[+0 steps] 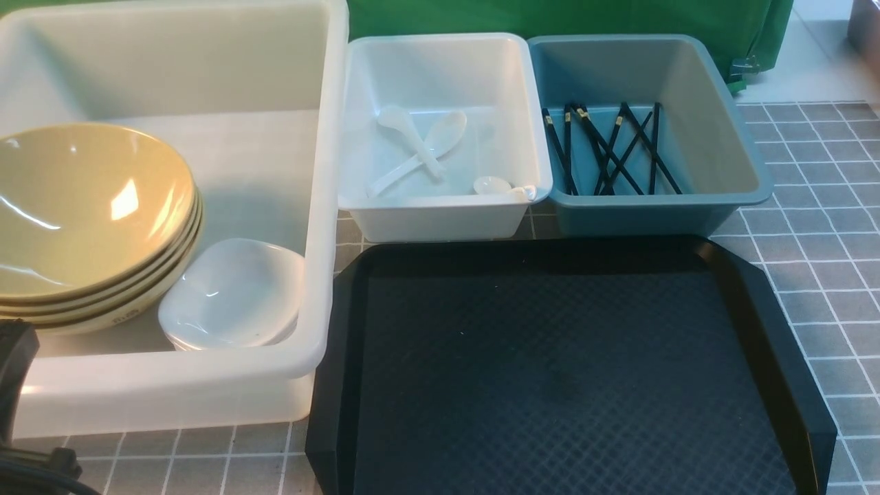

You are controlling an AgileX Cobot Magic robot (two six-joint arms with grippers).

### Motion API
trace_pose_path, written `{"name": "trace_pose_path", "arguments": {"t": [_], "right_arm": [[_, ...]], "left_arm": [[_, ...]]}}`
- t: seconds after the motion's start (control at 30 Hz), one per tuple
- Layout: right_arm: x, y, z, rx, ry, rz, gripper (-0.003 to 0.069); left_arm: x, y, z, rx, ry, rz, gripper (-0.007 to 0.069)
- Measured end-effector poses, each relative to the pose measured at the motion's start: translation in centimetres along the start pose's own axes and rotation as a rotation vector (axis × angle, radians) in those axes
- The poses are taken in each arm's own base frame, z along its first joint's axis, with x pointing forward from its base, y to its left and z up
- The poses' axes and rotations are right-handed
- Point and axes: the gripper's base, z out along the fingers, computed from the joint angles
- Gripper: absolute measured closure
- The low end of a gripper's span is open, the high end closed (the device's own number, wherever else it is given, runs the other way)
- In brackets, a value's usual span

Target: On grey table put chopsticks spoon bowls plates into blue grey white boxes.

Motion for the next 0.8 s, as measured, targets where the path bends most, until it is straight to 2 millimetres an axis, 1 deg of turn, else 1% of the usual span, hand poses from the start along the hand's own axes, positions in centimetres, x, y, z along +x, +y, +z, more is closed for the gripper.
{"name": "trace_pose_path", "arguments": {"t": [0.17, 0.33, 0.8], "right_arm": [[0.7, -0.21, -0.24, 0.04, 0.061, -0.043, 0.0606], [0.79, -0.38, -0.26, 0.062, 0.073, -0.108, 0.06], [0.79, -0.43, -0.26, 0.068, 0.074, -0.114, 0.0589]], "left_arm": [[0.0, 0.0, 0.0, 0.0, 0.0, 0.0, 0.0633], [-0.01, 0.0, 0.0, 0.0, -0.001, 0.0, 0.0633], [-0.01, 0.0, 0.0, 0.0, -0.001, 0.0, 0.0633]]}}
